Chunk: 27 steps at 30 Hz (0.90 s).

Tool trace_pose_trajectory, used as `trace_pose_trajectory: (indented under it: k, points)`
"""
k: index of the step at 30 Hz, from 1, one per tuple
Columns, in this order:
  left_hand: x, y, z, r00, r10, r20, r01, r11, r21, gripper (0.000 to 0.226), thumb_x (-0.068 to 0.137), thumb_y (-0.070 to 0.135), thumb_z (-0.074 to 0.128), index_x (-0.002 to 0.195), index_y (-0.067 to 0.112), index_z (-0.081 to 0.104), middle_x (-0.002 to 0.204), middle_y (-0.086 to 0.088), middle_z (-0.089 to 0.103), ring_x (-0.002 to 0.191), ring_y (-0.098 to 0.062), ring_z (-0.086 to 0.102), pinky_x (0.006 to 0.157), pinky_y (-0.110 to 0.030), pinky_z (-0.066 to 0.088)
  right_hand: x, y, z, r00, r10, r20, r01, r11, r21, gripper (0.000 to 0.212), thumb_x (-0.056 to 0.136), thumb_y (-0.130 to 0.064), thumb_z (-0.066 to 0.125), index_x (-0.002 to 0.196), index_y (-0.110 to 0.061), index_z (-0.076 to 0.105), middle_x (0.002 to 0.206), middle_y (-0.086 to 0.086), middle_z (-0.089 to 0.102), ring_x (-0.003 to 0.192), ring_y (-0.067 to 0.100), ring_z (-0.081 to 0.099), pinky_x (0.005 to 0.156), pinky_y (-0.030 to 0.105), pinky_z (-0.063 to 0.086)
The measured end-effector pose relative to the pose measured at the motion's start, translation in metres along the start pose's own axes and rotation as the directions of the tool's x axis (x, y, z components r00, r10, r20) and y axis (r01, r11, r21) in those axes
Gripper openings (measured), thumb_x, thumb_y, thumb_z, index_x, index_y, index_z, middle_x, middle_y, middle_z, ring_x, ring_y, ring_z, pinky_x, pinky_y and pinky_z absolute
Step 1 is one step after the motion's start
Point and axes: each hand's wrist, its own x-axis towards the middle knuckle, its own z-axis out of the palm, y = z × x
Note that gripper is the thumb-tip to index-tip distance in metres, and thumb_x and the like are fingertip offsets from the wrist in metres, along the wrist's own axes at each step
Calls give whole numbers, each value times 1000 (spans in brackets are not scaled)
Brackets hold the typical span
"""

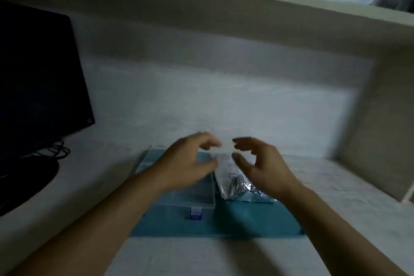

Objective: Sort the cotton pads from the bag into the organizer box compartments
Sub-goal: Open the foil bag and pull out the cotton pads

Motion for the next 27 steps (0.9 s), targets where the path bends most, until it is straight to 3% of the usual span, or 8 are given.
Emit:
trace_pose_trajectory:
  k: [2,4,5,9,12,15,22,27]
  points:
    - [-9,-16,6,984,-62,166,5,947,321,43,82,57,67,120,39,58,121,20,59,113,1,54,99,-32,48,1,19,15,984,-52,172,99,955,-279,47,88,-43,60,132,-25,57,128,-2,60,118,17,56,100,27,43]
    - [-19,-31,18,945,-171,278,26,889,458,68,73,78,59,130,42,50,132,20,52,121,-4,50,102,-32,45,-4,40,31,929,-35,367,188,902,-389,58,84,-53,55,134,-25,55,133,-2,56,121,18,52,105,30,40]
    - [-19,-37,24,937,-198,287,36,873,486,77,71,83,56,135,42,46,137,19,48,125,-6,46,105,-32,41,-4,52,38,917,-60,393,235,880,-413,60,83,-55,53,133,-24,57,133,-2,56,121,19,53,106,30,40]
    - [-15,-49,46,947,-150,285,-62,783,619,78,79,82,47,141,36,41,142,14,45,130,-10,39,110,-27,25,-9,80,51,964,-166,209,245,859,-449,50,87,-53,48,120,-20,66,125,0,62,117,20,58,100,33,43]
    - [-13,-55,54,970,-101,220,-79,725,684,70,85,79,32,136,33,46,131,10,52,124,-12,43,109,-27,24,-13,84,53,966,-222,133,256,886,-387,48,94,-50,42,124,-20,64,134,-1,57,132,19,46,109,37,39]
    - [-9,-57,61,982,-31,188,-119,671,732,75,83,82,22,131,33,52,125,9,53,121,-13,45,110,-32,24,-19,85,41,957,-269,110,290,906,-307,37,94,-45,49,118,-22,65,133,-3,56,132,14,43,108,32,37]
    - [-29,-70,59,955,176,239,-294,654,697,41,87,55,46,113,30,66,113,10,63,93,-10,62,88,-26,48,-26,90,44,934,-262,241,338,864,-373,43,80,-54,60,115,-28,62,138,-1,51,129,19,44,107,30,34]
    - [-26,-75,44,944,225,242,-329,700,634,36,77,45,59,104,26,75,109,8,68,90,-14,64,89,-30,51,-25,92,45,948,-242,205,297,906,-302,20,78,-27,75,95,-29,64,134,-1,55,124,22,51,101,29,40]
